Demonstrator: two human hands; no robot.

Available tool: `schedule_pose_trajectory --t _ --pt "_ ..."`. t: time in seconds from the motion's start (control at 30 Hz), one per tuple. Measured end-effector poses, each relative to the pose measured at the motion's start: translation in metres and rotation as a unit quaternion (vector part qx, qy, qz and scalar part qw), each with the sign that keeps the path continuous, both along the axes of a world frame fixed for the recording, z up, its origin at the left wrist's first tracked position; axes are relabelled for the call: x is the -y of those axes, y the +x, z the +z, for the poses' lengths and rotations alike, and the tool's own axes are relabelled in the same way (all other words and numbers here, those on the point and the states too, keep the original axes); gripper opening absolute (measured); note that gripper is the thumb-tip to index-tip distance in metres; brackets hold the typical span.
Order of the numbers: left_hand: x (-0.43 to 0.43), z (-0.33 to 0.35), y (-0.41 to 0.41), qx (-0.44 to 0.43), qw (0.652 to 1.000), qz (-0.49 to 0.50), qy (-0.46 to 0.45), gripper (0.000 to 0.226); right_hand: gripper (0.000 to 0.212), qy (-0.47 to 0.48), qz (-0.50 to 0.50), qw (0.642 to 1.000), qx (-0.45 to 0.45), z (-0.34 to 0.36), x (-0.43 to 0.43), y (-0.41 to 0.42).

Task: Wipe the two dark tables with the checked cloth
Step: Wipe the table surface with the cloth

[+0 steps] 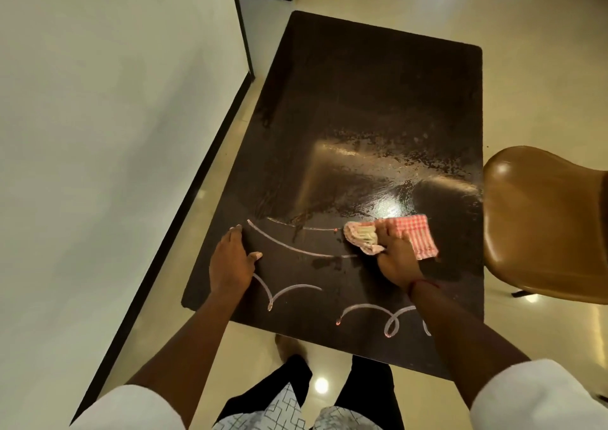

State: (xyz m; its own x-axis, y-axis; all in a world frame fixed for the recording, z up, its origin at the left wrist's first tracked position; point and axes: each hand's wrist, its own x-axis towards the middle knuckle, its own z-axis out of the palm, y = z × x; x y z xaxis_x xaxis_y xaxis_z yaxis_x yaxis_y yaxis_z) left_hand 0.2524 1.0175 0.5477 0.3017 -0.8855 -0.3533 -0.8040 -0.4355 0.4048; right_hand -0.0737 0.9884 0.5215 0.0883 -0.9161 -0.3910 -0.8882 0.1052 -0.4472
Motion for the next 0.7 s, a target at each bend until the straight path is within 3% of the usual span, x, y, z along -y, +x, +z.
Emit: schedule_pose_trajectory --t 0.2,0.27,0.33,0.4,0.47,0.57,0.7 --pt "0.003 0.004 0.005 -0.001 1.000 -0.002 0.009 0.082 0.058 -0.003 0.216 0.976 0.038 -0.006 -0.016 -0.025" --pt "0.003 0.004 0.007 -0.004 1.000 0.003 0.007 0.080 0.058 0.001 0.190 0.982 0.016 -0.005 -0.009 -0.041" --pt "0.001 0.004 0.007 -0.008 1.000 0.010 0.002 0.075 0.063 -0.005 0.103 0.995 -0.001 -0.007 -0.001 -0.035" --pt "0.000 0.003 0.004 -0.006 1.000 0.014 -0.001 0.072 0.073 -0.008 0.025 1.000 -0.009 -0.008 0.005 -0.004" --pt "-0.001 0.002 0.003 -0.002 1.000 0.011 -0.011 0.068 0.078 -0.003 0.012 1.000 -0.001 -0.004 0.007 0.034" --pt "-0.002 0.002 0.003 0.003 1.000 0.005 -0.016 0.065 0.070 0.018 0.110 0.994 0.024 0.001 -0.001 0.066" --pt "-0.002 0.001 0.007 0.001 1.000 0.002 -0.012 0.067 0.059 0.001 0.268 0.963 0.024 -0.011 -0.008 0.039"
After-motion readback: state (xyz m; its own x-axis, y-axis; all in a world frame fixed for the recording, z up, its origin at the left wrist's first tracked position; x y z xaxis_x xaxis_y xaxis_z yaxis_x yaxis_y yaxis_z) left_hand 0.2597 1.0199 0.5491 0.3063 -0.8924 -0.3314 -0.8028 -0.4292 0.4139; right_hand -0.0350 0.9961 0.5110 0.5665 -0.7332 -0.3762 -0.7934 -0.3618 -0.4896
